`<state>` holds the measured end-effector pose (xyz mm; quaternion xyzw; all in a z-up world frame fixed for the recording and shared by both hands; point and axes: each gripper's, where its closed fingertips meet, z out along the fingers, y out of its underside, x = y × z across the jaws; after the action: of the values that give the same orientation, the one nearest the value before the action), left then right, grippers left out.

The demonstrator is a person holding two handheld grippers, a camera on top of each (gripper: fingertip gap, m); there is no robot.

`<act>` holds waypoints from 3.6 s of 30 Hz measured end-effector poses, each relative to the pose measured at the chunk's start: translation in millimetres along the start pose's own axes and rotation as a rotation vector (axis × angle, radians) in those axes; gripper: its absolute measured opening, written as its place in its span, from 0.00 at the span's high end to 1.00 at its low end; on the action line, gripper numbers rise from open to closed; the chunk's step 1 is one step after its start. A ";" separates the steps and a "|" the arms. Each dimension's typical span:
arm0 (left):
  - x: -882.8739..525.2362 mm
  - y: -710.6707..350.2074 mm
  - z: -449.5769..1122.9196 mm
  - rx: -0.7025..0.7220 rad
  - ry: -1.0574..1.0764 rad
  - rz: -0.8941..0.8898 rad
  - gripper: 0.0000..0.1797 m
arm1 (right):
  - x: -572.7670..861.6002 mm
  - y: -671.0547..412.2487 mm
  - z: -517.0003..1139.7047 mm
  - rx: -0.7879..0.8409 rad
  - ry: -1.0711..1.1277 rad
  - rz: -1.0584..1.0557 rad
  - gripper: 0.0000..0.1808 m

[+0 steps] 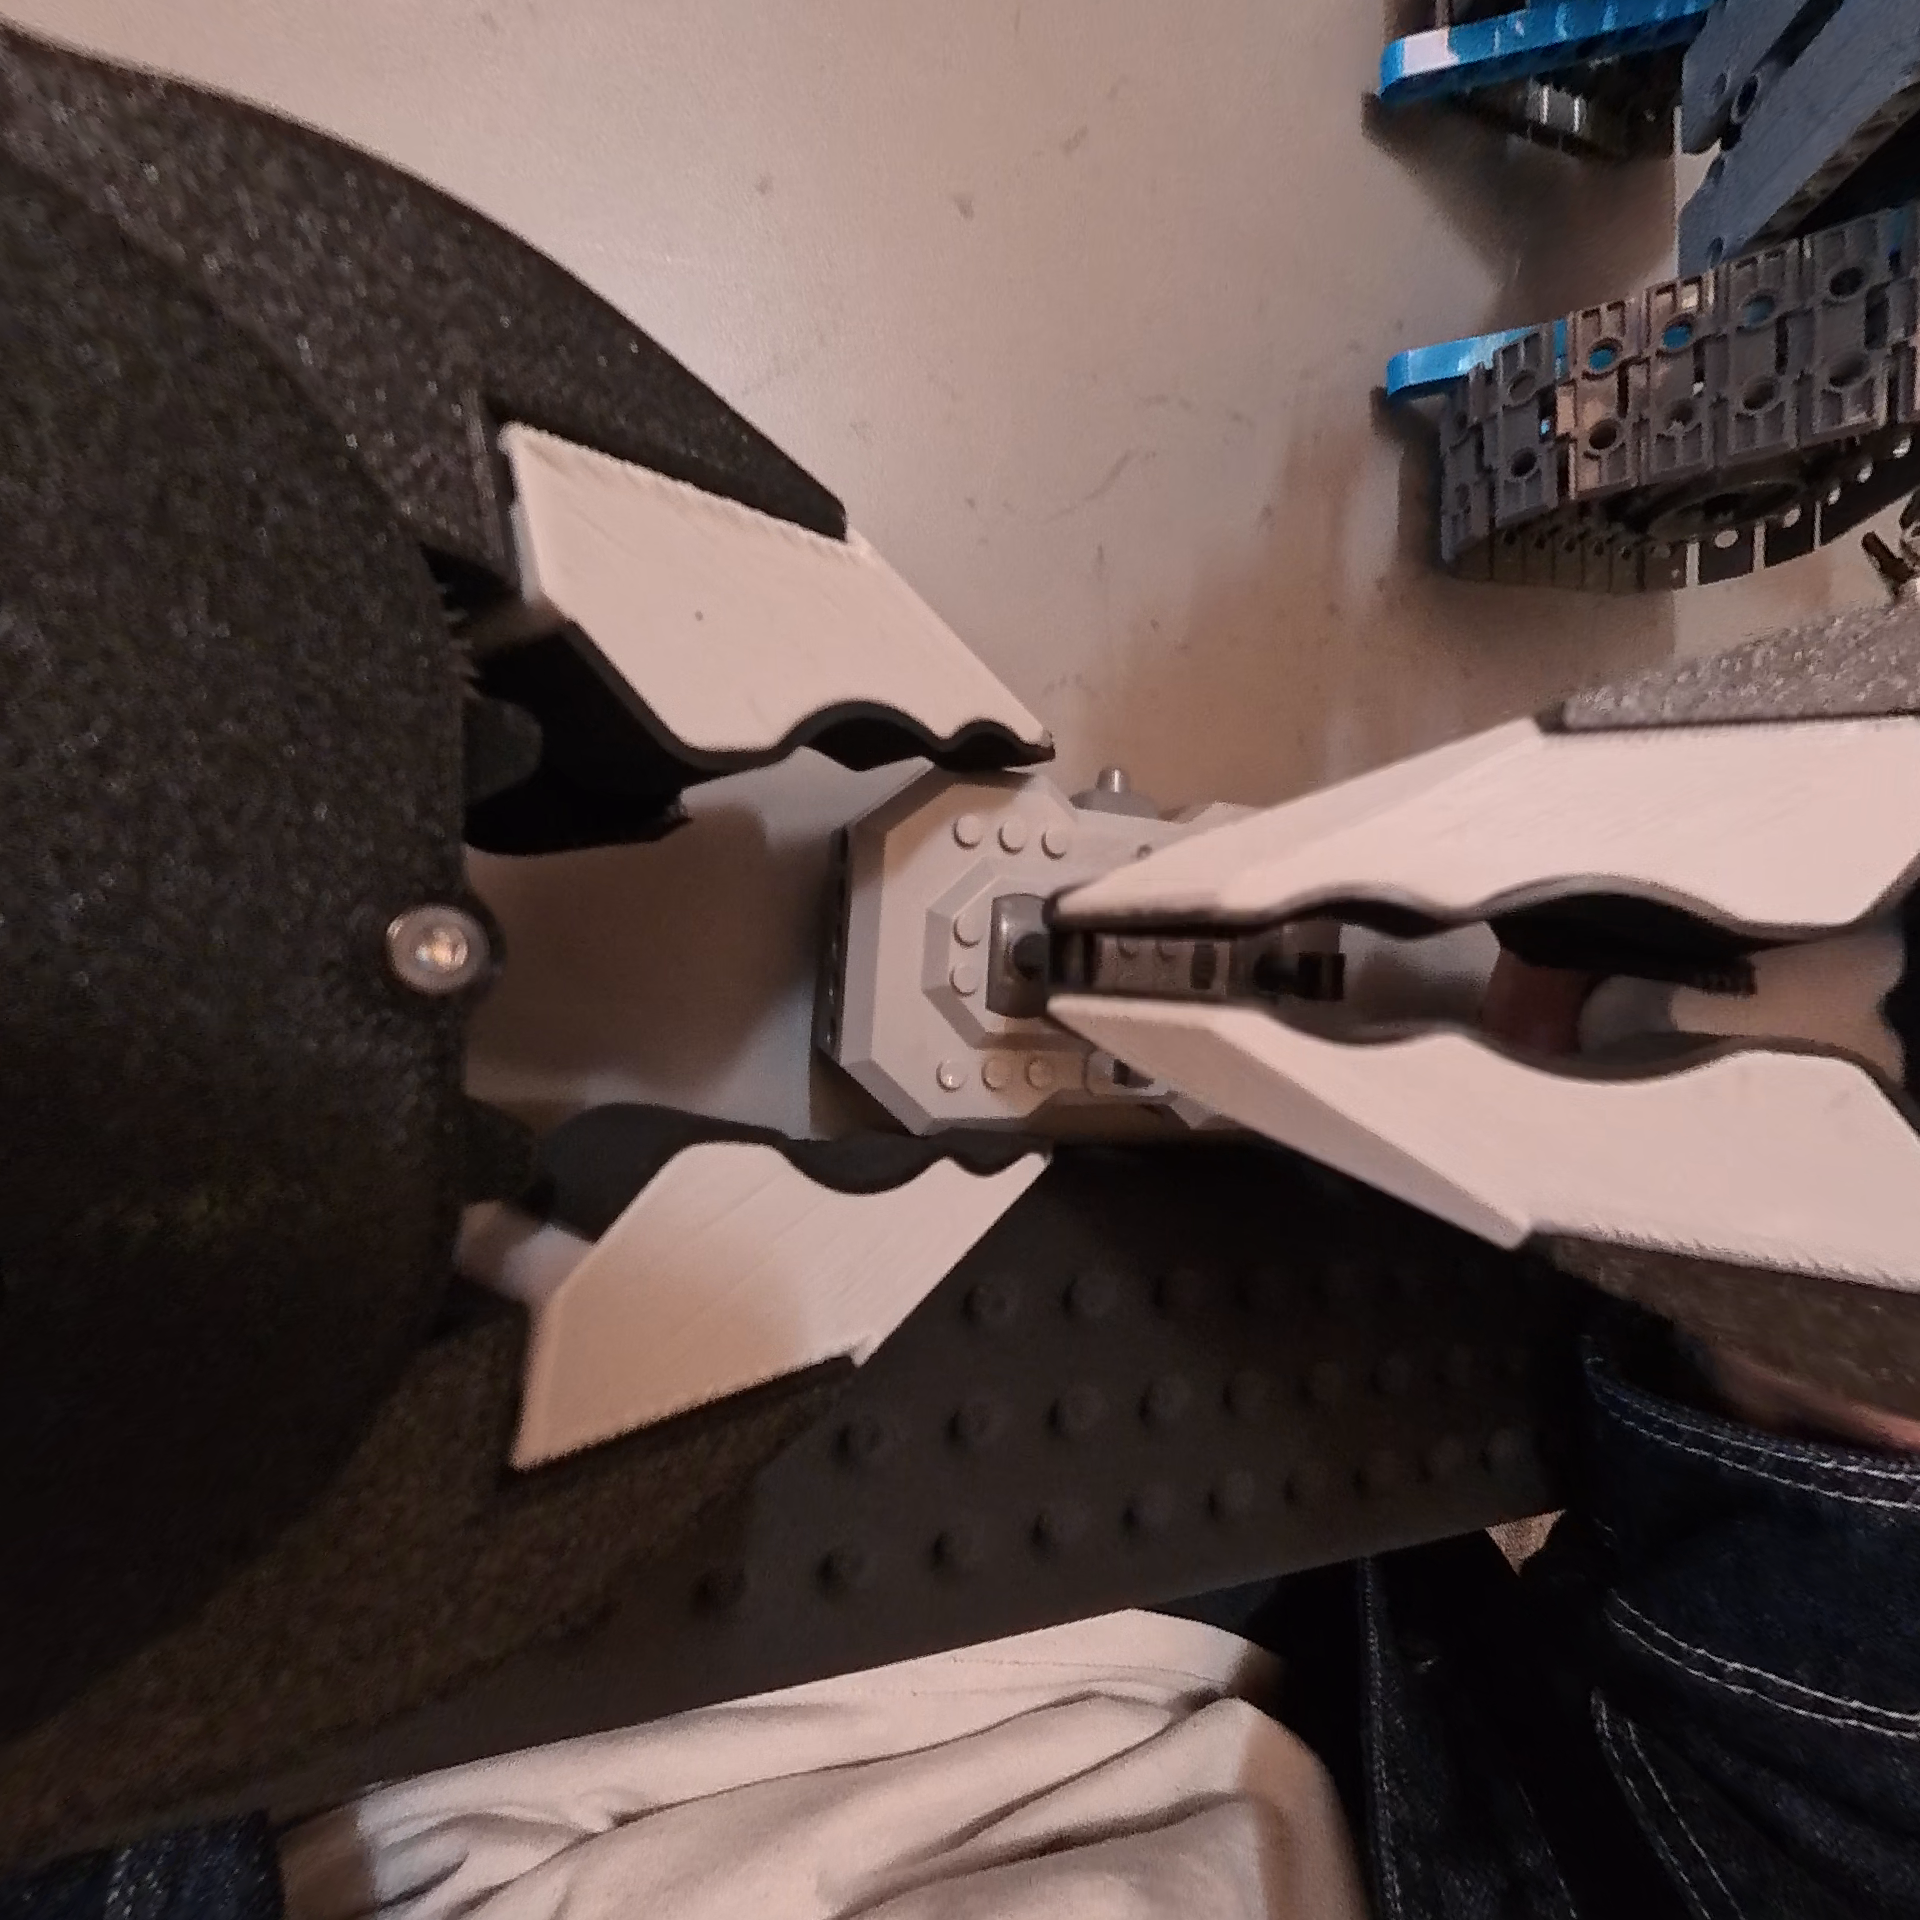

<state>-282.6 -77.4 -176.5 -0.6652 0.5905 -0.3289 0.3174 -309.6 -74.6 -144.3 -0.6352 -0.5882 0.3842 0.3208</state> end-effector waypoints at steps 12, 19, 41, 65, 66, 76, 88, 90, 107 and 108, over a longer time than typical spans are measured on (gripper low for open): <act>0.4 -0.1 0.2 0.000 0.003 -0.002 0.62 | 2.2 15.5 -10.2 -0.052 0.102 -0.051 0.89; 0.1 0.0 0.2 0.000 0.002 -0.004 0.62 | -0.8 20.3 -5.2 -0.159 0.085 -0.076 0.92; 0.3 0.0 0.1 -0.001 0.004 -0.006 0.62 | 4.6 26.0 -48.2 0.001 0.105 0.010 0.93; 3.0 0.2 0.3 -0.002 0.017 -0.002 0.62 | -2.7 32.8 -27.3 -0.087 0.022 0.015 0.96; 3.4 0.1 0.4 -0.002 0.019 -0.004 0.62 | -3.2 32.8 -27.2 -0.084 0.019 0.012 0.96; 8.1 -0.4 1.5 -0.003 0.035 -0.004 0.62 | -8.6 33.8 -28.8 -0.056 0.000 0.021 0.96; 0.1 -17.3 -15.4 0.143 0.098 -0.214 0.72 | 4.2 37.9 -37.7 0.005 0.045 0.176 0.78; 0.3 -16.0 -13.8 0.130 0.116 -0.233 0.77 | 6.8 38.9 -37.9 0.007 0.035 0.213 0.79; -2.4 -17.2 -13.3 0.143 0.129 -0.279 0.87 | 7.7 37.7 -37.8 0.030 0.006 0.251 0.87; -2.1 -17.2 -13.3 0.142 0.123 -0.270 0.87 | 7.5 37.6 -37.9 0.030 0.006 0.248 0.87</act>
<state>-283.6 -74.0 -155.0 -0.6928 0.4895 -0.4497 0.2797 -257.8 -69.3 -158.6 -0.6996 -0.4983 0.4276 0.2819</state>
